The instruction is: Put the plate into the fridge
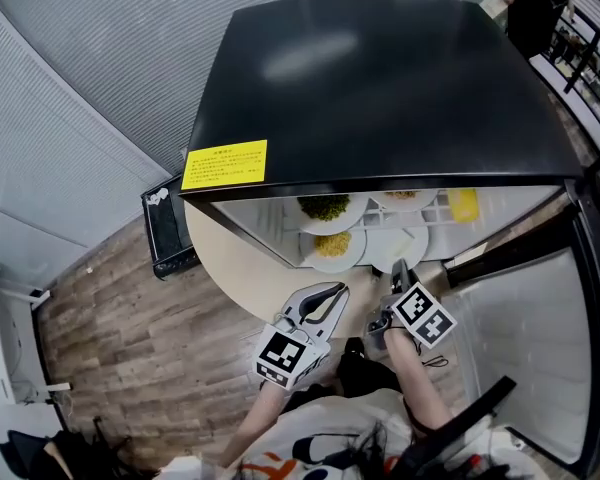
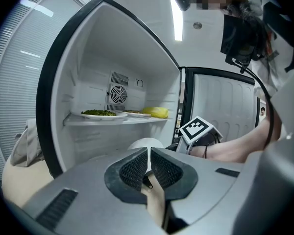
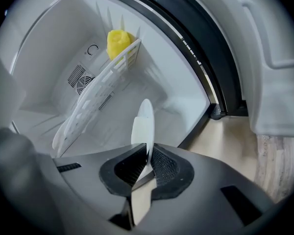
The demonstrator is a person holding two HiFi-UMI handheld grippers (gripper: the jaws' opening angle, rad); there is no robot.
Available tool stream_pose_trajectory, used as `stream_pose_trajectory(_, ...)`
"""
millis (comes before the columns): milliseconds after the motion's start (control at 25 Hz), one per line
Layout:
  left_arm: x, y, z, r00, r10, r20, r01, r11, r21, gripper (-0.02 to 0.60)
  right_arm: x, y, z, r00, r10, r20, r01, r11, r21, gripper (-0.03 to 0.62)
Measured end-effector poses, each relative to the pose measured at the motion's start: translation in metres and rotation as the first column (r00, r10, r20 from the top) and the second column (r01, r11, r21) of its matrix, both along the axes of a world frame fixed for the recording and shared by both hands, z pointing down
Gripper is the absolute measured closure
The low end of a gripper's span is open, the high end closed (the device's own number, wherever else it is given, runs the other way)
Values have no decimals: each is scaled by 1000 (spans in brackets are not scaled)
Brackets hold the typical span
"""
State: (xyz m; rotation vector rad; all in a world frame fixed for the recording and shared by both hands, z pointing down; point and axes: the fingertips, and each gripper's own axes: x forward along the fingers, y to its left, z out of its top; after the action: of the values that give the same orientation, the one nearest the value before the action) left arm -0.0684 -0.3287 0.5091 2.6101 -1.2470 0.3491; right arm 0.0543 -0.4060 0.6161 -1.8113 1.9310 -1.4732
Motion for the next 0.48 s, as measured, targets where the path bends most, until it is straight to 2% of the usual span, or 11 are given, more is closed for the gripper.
stream_pose_trajectory(480, -9, -1, 5, 1000, -14, 6, 14, 1000, -11, 555, 2, -27, 8, 997, 23, -71, -21, 999, 28, 548)
